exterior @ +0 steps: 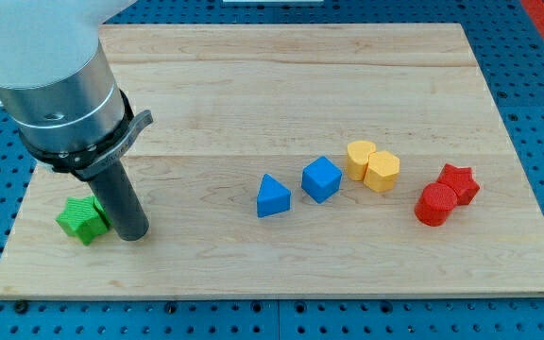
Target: Slightly push the cube upwards
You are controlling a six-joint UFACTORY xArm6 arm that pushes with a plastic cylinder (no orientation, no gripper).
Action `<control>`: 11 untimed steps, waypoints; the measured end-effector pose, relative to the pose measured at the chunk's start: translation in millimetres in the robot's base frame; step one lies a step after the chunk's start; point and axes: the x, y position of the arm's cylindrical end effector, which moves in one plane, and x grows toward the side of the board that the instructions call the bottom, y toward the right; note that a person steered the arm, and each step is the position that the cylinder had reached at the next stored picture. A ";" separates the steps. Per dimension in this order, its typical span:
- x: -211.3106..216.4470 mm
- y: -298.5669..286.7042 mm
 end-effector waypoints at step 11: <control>-81.5 258.6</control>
